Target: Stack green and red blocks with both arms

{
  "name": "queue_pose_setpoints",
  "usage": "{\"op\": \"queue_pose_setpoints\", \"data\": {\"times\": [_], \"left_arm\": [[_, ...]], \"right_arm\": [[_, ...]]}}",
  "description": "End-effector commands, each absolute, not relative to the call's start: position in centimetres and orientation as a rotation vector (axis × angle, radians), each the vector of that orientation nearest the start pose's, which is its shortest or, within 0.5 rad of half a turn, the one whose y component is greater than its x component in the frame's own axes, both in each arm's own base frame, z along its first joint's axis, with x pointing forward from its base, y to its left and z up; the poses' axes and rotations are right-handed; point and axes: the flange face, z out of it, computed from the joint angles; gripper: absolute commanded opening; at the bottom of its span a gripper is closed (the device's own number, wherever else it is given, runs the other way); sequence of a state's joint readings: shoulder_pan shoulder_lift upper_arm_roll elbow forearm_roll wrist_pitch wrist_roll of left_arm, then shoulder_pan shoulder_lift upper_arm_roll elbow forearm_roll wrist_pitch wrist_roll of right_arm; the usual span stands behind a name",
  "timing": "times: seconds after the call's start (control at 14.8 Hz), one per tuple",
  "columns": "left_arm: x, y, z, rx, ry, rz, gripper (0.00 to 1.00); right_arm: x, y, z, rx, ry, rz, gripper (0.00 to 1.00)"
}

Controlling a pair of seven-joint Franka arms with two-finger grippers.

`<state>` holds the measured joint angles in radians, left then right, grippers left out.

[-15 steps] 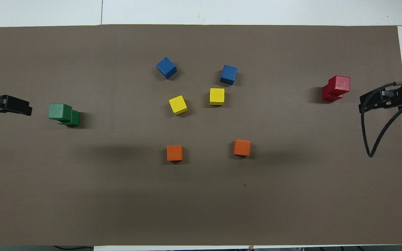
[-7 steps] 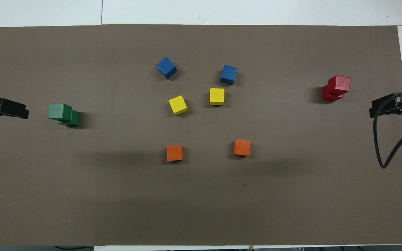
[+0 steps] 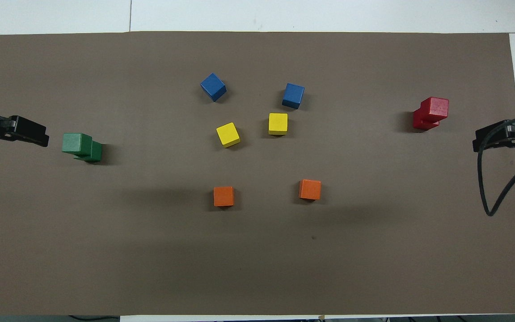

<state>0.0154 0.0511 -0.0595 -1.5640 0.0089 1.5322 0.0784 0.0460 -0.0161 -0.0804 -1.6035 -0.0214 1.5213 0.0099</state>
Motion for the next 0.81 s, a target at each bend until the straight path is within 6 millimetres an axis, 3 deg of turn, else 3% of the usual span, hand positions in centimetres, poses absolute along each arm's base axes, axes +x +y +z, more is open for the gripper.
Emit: {"op": "queue_pose_setpoints", "data": {"times": [0.0, 0.14, 0.75], "left_arm": [[55.5, -2.0, 60.2, -3.116, 0.165, 0.151, 1.0], [54.5, -1.4, 60.3, -3.115, 0.152, 0.168, 1.0], [54.0, -1.5, 61.5, -3.116, 0.133, 0.137, 1.0]], "right_arm": [[54.1, -2.4, 61.6, -3.16, 0.036, 0.066, 1.0], [54.1, -2.4, 61.6, -3.165, 0.036, 0.067, 1.0], [54.1, -2.1, 61.6, -3.182, 0.024, 0.065, 1.0]]}}
